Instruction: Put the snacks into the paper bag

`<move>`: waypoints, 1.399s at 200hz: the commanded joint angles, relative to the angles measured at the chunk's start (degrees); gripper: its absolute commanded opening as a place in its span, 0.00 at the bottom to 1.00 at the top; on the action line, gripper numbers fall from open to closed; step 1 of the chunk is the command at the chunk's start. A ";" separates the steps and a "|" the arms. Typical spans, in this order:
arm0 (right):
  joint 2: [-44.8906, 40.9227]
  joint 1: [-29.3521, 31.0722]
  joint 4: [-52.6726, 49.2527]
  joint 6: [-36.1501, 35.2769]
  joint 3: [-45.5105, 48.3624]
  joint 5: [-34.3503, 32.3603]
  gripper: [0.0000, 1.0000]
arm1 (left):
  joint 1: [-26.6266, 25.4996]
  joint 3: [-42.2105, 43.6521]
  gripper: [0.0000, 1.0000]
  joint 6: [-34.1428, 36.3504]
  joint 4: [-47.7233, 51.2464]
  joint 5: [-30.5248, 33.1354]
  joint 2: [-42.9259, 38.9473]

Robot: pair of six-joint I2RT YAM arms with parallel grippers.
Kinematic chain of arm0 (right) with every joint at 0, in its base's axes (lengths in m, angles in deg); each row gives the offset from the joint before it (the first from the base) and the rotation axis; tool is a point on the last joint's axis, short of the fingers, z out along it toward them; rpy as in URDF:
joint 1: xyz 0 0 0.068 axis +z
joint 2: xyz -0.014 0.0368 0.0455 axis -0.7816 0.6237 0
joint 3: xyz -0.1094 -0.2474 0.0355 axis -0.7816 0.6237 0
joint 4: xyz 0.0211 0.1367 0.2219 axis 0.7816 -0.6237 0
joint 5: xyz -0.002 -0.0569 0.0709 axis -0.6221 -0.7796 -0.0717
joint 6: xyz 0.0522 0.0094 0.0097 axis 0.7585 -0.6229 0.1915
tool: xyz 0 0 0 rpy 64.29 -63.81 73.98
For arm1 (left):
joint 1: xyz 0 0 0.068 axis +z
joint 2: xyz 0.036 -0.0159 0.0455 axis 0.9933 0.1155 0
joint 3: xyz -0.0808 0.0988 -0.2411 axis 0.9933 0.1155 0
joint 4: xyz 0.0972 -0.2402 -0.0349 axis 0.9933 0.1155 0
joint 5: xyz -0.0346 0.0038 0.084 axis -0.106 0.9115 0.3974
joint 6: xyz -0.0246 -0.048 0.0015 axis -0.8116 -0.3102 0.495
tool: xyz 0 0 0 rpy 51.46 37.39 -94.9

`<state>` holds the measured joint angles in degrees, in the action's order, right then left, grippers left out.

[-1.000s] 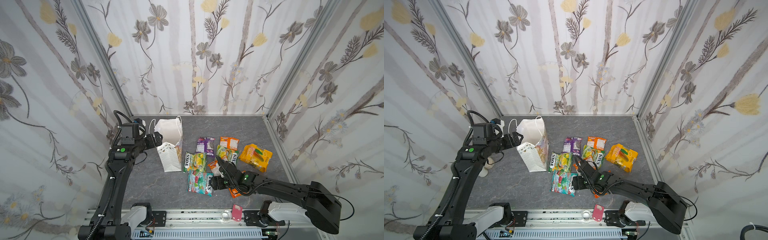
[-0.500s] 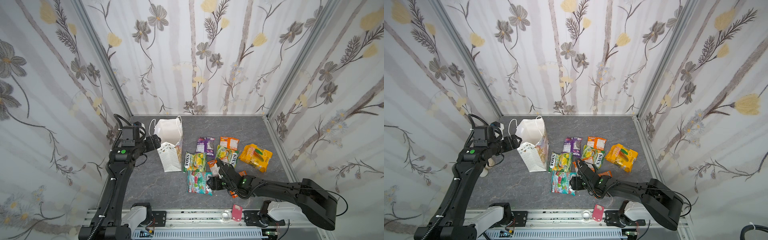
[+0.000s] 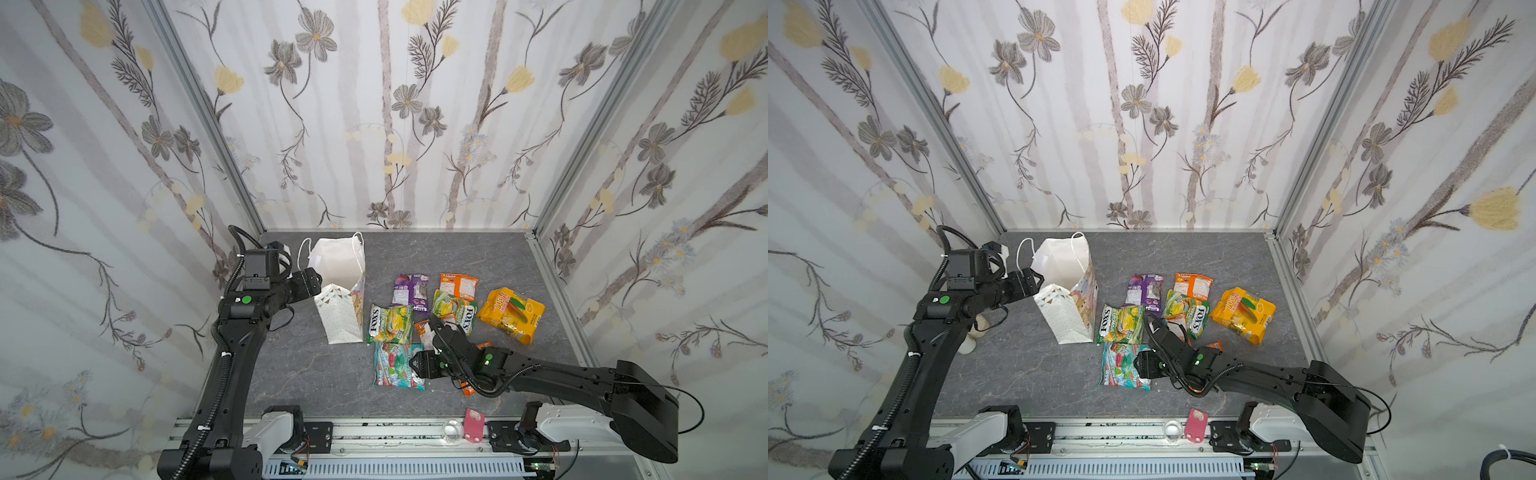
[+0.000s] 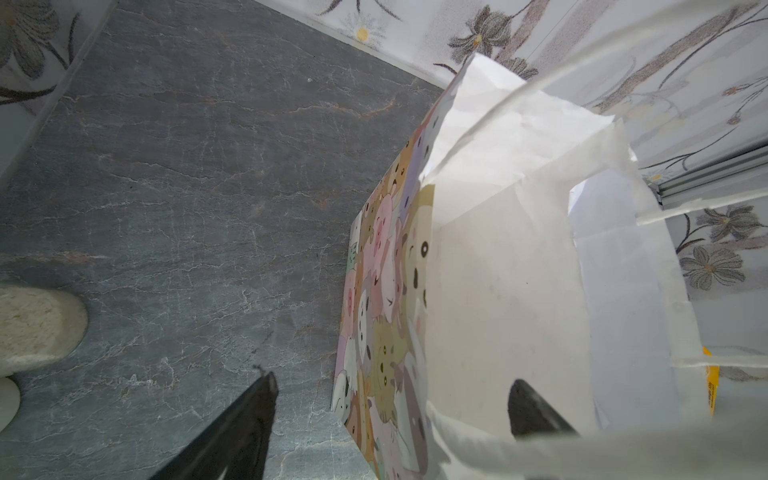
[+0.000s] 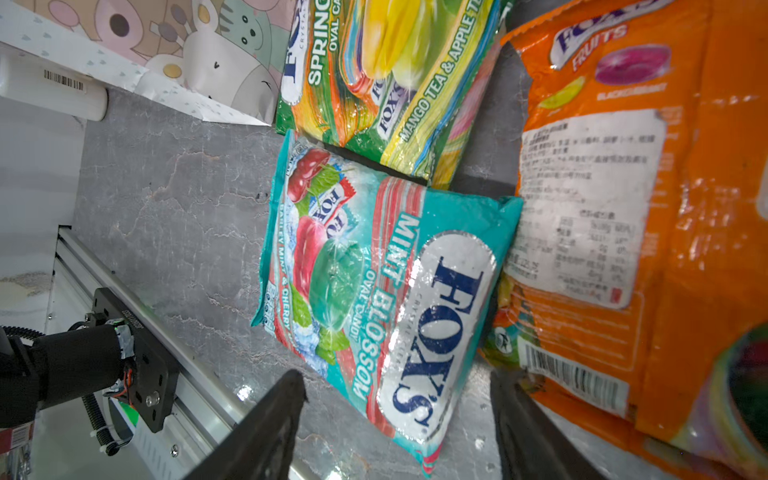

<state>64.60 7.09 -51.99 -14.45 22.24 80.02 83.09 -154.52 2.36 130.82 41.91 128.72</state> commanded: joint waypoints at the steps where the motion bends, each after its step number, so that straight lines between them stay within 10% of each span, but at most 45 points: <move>1: 1.76 0.32 2.61 0.94 -0.43 -0.57 0.69 | 0.06 -0.16 0.87 0.61 -0.08 -0.16 0.09; 224: 9.79 0.92 6.70 4.34 -0.41 -3.98 0.40 | -0.04 1.16 0.77 -0.43 -3.83 -0.18 0.06; 280: 11.00 0.92 6.79 4.23 -1.09 -4.07 0.18 | -0.03 1.96 0.74 -0.27 -4.14 -1.33 0.04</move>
<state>75.55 7.92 -46.05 -10.98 21.48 77.04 83.09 -152.68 2.12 128.35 41.21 128.96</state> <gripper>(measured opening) 0.224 0.744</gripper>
